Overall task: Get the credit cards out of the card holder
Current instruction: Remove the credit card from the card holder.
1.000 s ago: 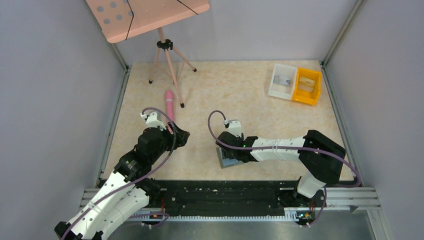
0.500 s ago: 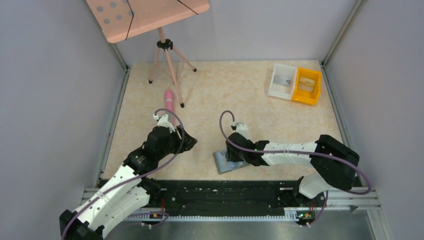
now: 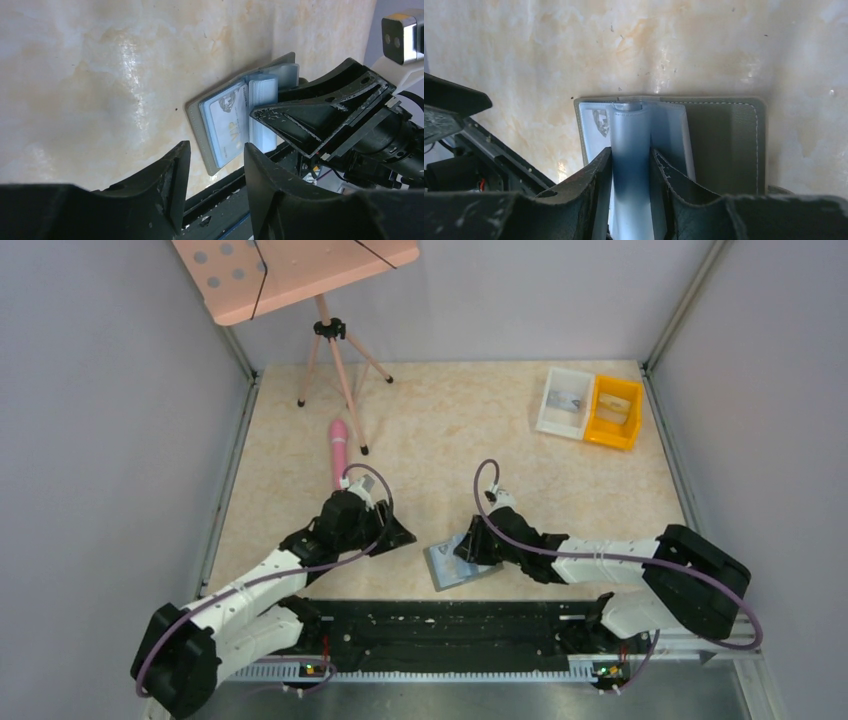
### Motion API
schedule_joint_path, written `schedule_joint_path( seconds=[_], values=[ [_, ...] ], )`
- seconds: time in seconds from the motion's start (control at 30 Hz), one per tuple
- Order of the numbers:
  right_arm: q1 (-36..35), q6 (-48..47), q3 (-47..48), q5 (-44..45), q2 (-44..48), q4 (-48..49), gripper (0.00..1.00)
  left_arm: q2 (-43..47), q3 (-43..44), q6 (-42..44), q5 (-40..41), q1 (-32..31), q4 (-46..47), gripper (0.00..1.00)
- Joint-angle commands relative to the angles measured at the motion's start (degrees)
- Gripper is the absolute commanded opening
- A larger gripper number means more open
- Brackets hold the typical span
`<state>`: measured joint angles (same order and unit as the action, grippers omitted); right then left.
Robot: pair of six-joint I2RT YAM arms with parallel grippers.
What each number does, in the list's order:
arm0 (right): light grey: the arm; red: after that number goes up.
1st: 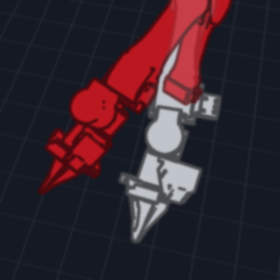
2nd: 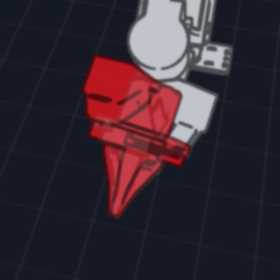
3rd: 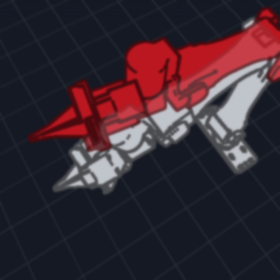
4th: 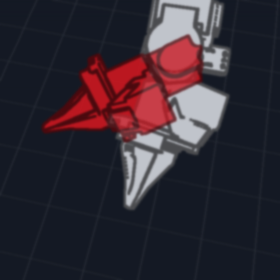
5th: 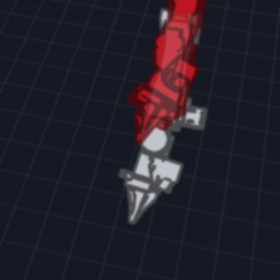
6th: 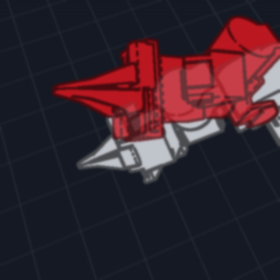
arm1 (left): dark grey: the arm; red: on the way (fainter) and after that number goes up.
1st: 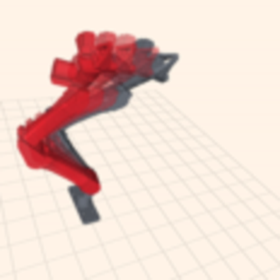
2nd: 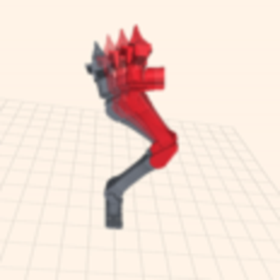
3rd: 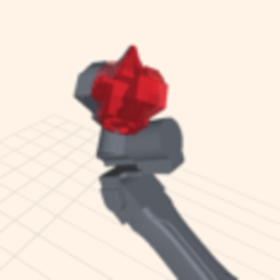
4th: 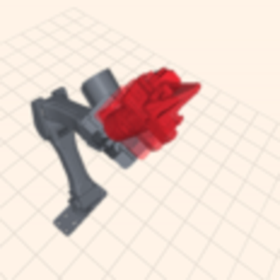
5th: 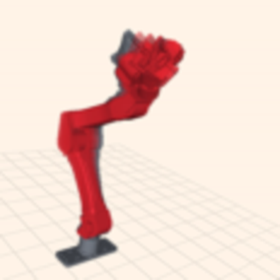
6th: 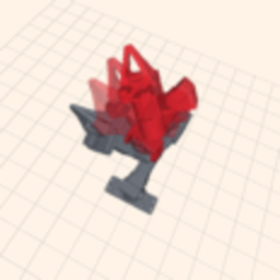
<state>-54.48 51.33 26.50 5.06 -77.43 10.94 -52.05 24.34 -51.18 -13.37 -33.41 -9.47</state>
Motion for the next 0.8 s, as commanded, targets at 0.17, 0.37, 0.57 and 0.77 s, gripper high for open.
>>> schedule_joint_path(
  seconds=[0.17, 0.37, 0.57, 0.77],
  values=[
    [3.2, 4.7, -6.3, -4.9, 5.1, 14.2, 0.27, -10.0, 2.8, -1.3, -6.7, -3.1, 13.0, 0.38],
    [4.8, 6.4, -8.6, -5.6, 7.2, 16.0, 0.25, -16.0, 4.5, -2.0, -6.8, -5.8, 15.8, 0.33],
    [5.6, 7.4, -8.5, -7.6, 5.2, 18.1, 0.23, -20.4, 6.2, -2.0, -6.7, -7.4, 17.0, 0.28],
    [5.6, 8.6, -9.1, -8.1, 3.0, 19.8, 0.24, -23.6, 7.4, -1.5, -6.6, -8.2, 17.2, 0.22]
  ],
)
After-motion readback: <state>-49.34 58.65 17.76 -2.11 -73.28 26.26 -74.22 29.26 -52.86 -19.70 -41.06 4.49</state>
